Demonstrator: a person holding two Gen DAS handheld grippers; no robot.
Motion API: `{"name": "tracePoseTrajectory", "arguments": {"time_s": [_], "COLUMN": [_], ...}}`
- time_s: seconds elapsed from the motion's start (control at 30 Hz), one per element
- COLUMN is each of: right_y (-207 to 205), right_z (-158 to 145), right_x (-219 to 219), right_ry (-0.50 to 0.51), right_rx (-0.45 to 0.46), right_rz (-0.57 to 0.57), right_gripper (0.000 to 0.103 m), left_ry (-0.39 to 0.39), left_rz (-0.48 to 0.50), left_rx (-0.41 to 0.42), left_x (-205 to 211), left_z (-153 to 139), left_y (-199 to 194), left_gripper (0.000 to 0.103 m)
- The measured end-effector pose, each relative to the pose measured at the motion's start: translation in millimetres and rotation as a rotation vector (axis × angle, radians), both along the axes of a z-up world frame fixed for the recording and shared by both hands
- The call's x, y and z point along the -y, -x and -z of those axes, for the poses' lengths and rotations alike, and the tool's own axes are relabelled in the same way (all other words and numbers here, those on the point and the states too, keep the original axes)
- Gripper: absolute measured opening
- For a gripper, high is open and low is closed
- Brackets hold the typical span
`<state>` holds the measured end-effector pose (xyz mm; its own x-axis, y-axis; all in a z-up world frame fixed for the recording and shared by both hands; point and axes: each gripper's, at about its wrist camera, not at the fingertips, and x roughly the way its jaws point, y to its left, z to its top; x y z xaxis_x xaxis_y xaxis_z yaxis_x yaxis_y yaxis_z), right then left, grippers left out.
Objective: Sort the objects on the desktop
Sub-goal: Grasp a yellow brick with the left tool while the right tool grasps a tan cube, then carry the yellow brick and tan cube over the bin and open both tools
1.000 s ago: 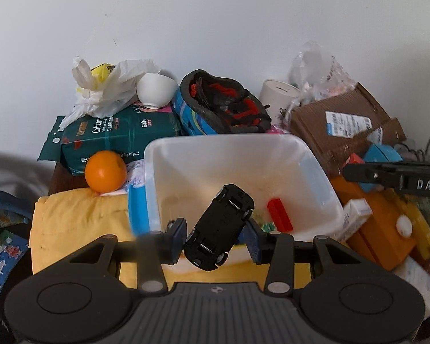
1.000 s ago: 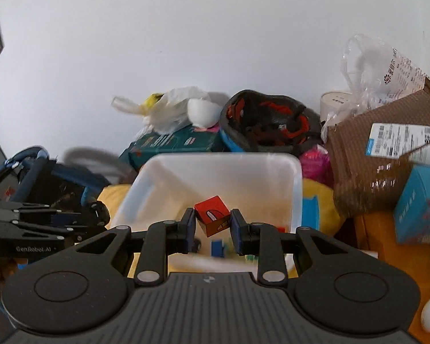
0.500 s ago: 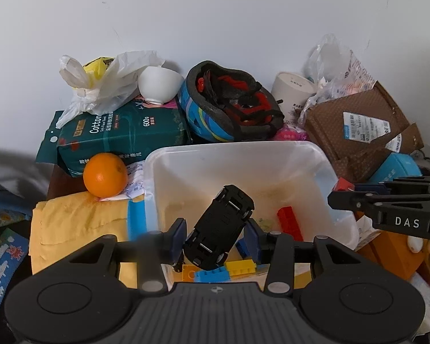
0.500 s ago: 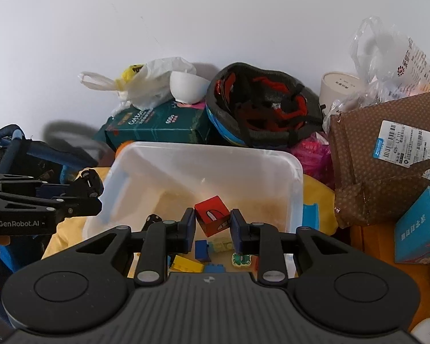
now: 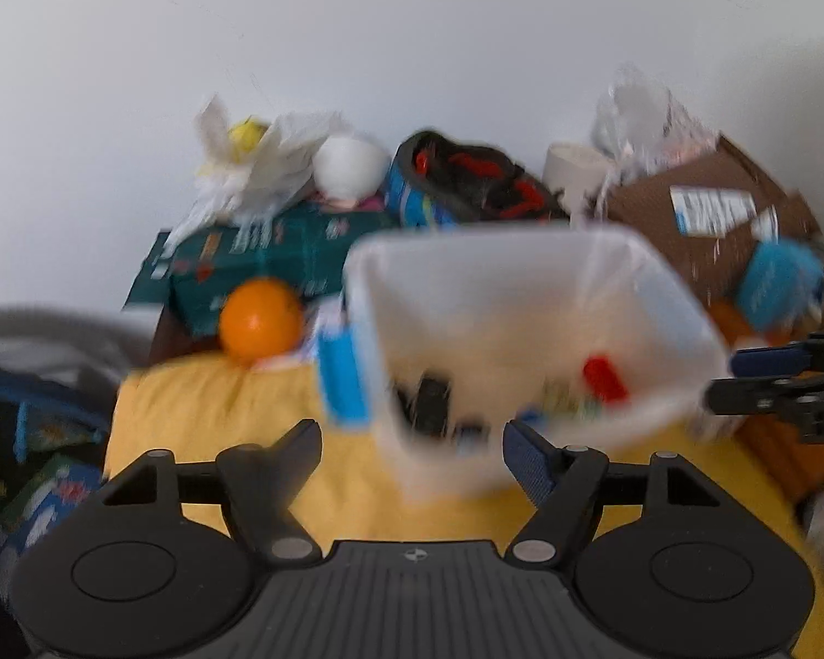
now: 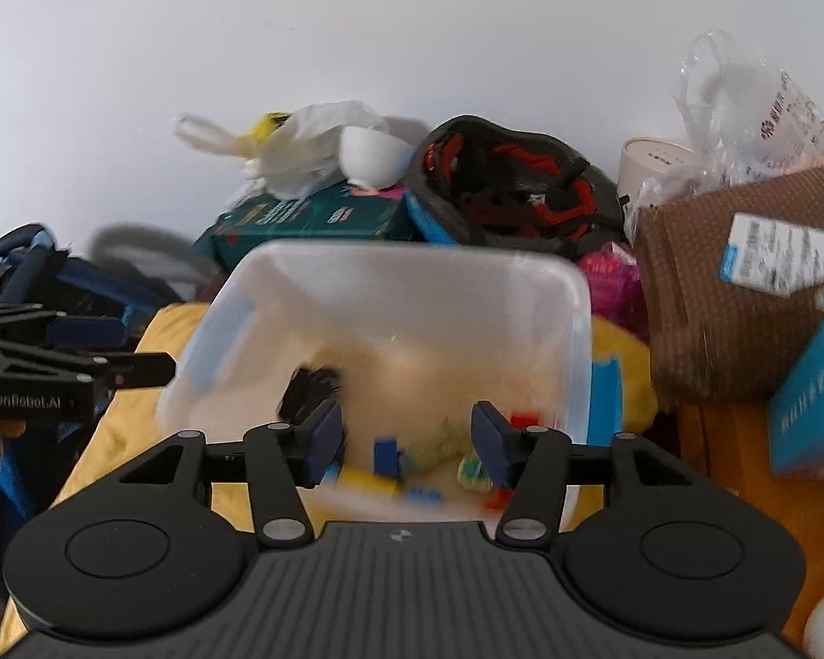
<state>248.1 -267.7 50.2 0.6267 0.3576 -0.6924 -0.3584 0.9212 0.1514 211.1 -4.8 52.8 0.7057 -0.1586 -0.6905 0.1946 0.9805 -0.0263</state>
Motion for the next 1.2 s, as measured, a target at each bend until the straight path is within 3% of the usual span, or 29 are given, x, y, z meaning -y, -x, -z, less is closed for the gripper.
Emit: {"name": "tracePoseTrajectory", "arguments": {"time_s": [0.13,0.27,0.4,0.53,0.6,0.67,0.7,0.73,1.07,1.2], "right_y": [67.3,122.2,147.9,147.4,146.1,142.3,142.1,141.9,151.3,150.3], "right_z": [44.2,96.5,126.2,139.7,142.8,146.2,147.4,148.4,128.1,108.1], "right_x": [10.0,10.1,5.9,-3.1,-11.1,-14.4,-14.9,-15.7,0.3,13.4], "right_ry": [-0.021,0.030,0.072,0.109,0.142,0.147,0.147,0.147,0.075,0.018], "right_rx": [0.005,-0.014,-0.041,-0.048,-0.035,-0.037,-0.044,-0.049,-0.016,0.009], "right_rz": [-0.050,-0.080,-0.099,-0.121,-0.134,-0.138,-0.141,-0.144,-0.094,-0.041], "right_gripper": [0.056,0.056,0.054,0.054,0.053,0.048,0.043,0.043,0.043,0.043], "left_ry": [0.017,-0.016,-0.022,-0.051,-0.080,-0.085,-0.083,-0.083,-0.048,0.030], "left_rz": [-0.094,-0.134,-0.139,-0.096,-0.073,-0.051,-0.045,-0.035,0.000,-0.017], "left_rx": [-0.041,-0.114,-0.110,-0.117,-0.122,-0.124,-0.118,-0.117,-0.040,-0.028], "left_x": [-23.7,-31.6,-31.5,-23.0,-19.7,-18.8,-18.6,-18.4,-26.9,-25.0], "left_z": [58.9,107.3,119.2,127.8,133.7,135.5,134.4,133.2,103.0,76.2], "left_y": [52.7,73.4,66.9,54.0,52.0,51.1,50.9,50.5,72.4,77.9], "left_gripper": [0.076,0.075,0.073,0.071,0.055,0.045,0.032,0.030,0.029,0.029]}}
